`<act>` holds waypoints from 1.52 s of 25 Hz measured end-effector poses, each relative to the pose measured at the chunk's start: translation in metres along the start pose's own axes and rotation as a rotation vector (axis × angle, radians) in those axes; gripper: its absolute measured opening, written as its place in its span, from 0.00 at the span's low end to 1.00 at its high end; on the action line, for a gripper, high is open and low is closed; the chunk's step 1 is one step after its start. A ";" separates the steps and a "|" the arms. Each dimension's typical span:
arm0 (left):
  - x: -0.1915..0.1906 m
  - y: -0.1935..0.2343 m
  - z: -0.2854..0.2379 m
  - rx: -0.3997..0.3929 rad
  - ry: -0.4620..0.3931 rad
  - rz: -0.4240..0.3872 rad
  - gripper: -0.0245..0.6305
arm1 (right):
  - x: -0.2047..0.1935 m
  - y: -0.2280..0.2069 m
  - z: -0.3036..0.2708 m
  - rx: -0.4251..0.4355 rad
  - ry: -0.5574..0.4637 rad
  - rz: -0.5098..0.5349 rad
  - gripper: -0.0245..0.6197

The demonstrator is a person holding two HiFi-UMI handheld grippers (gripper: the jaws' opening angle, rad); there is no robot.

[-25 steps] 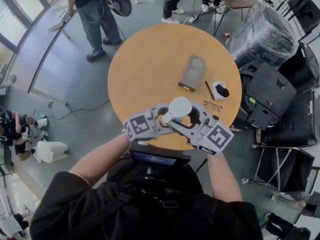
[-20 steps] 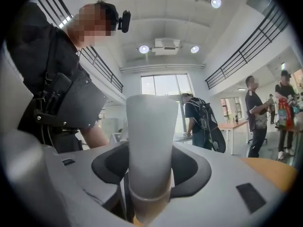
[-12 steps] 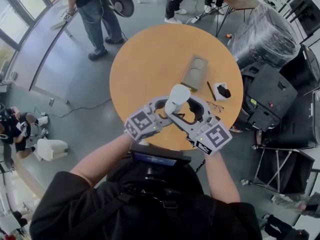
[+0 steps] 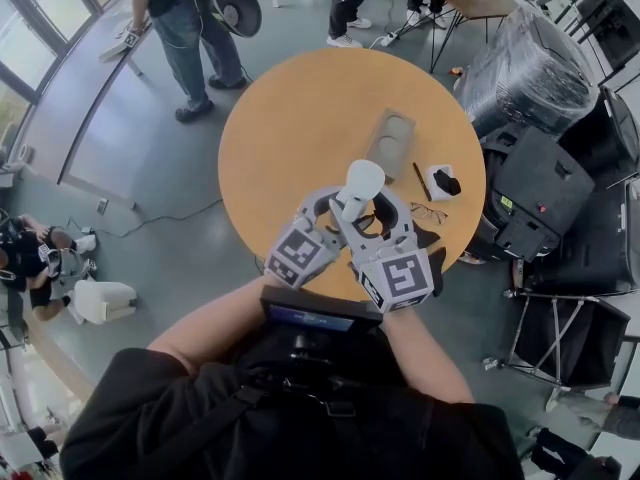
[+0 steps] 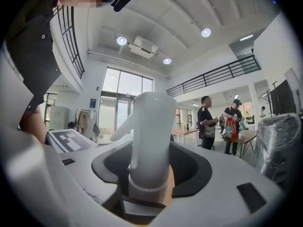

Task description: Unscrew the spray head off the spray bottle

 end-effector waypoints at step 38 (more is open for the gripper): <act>-0.037 0.000 -0.006 -0.415 -0.036 -0.052 0.50 | 0.098 -0.057 0.031 0.470 -0.175 -0.049 0.43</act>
Point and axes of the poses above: the fingertips, and each gripper's own axes: z backward along the fingers, y to its left, x out of its top, the point moved 8 cm from there along z, backward along the fingers, and after that the axes turned 8 degrees about -y, right-handed, at the moved point
